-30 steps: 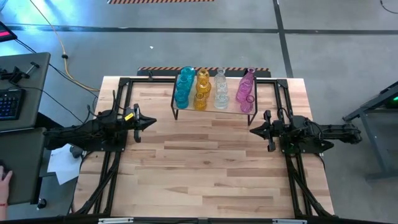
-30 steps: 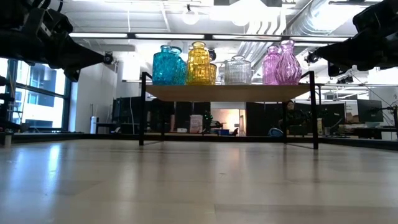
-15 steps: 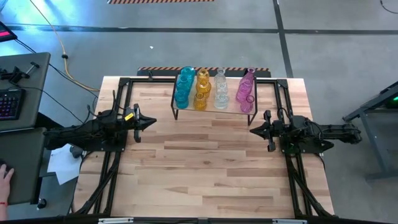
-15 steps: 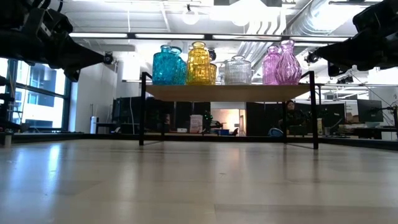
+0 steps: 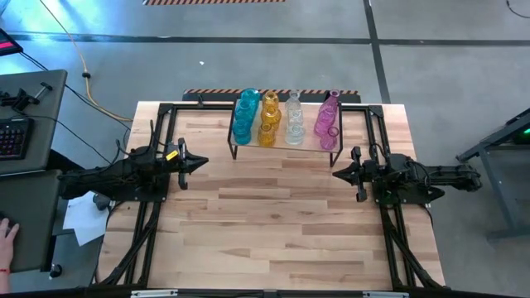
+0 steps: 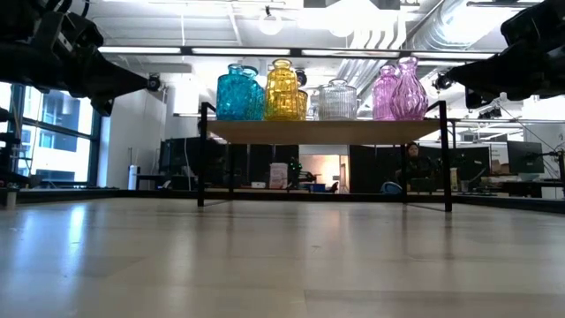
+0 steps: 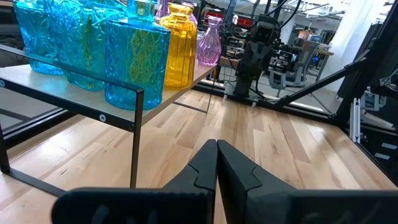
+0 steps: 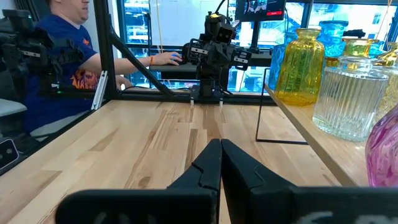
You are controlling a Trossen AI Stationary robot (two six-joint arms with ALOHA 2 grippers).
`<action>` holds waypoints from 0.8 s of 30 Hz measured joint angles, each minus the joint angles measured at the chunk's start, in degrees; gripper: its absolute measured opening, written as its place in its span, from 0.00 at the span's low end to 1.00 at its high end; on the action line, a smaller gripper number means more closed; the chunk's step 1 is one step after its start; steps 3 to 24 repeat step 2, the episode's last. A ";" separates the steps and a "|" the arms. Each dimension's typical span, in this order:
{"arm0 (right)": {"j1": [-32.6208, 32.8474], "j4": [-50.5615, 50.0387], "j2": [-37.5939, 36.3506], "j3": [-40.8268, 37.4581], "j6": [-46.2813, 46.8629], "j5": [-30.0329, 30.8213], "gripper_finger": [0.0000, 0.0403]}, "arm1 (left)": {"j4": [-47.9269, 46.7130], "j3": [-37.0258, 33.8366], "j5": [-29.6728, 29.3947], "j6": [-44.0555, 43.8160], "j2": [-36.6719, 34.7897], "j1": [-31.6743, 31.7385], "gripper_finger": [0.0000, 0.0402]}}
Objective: Sort vases onto shelf
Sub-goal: Return to Home Position
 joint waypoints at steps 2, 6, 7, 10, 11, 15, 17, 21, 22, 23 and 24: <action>0.02 0.01 0.01 0.00 -0.05 0.00 0.00 | 0.02 0.00 -0.01 0.00 0.00 0.00 0.01; 0.02 0.01 0.01 0.00 -0.05 0.00 0.00 | 0.02 0.00 -0.01 0.00 0.00 0.00 0.01; 0.02 0.01 0.01 0.00 -0.05 0.00 0.00 | 0.02 0.00 -0.01 0.00 0.00 0.00 0.01; 0.02 0.01 0.01 0.00 -0.05 0.00 0.00 | 0.02 0.00 -0.01 0.00 0.00 0.00 0.01; 0.02 0.01 0.01 0.00 -0.05 0.00 0.00 | 0.02 0.00 -0.01 0.00 0.00 0.00 0.01; 0.02 0.01 0.01 0.00 -0.05 0.00 0.00 | 0.02 0.00 -0.01 0.00 0.00 0.00 0.01; 0.02 0.01 0.01 0.00 -0.05 0.00 0.00 | 0.02 0.00 -0.01 0.00 0.00 0.00 0.01; 0.02 0.01 0.01 0.00 -0.05 0.00 0.00 | 0.02 0.00 -0.01 0.00 0.00 0.00 0.01; 0.02 0.01 0.01 0.00 -0.05 0.00 0.00 | 0.02 0.00 -0.01 0.00 0.00 0.00 0.01; 0.02 0.01 0.01 0.00 -0.05 0.00 0.00 | 0.02 0.00 -0.01 0.00 0.00 0.00 0.01; 0.02 0.01 0.01 0.00 -0.05 0.00 0.00 | 0.02 0.00 -0.01 0.00 0.00 0.00 0.01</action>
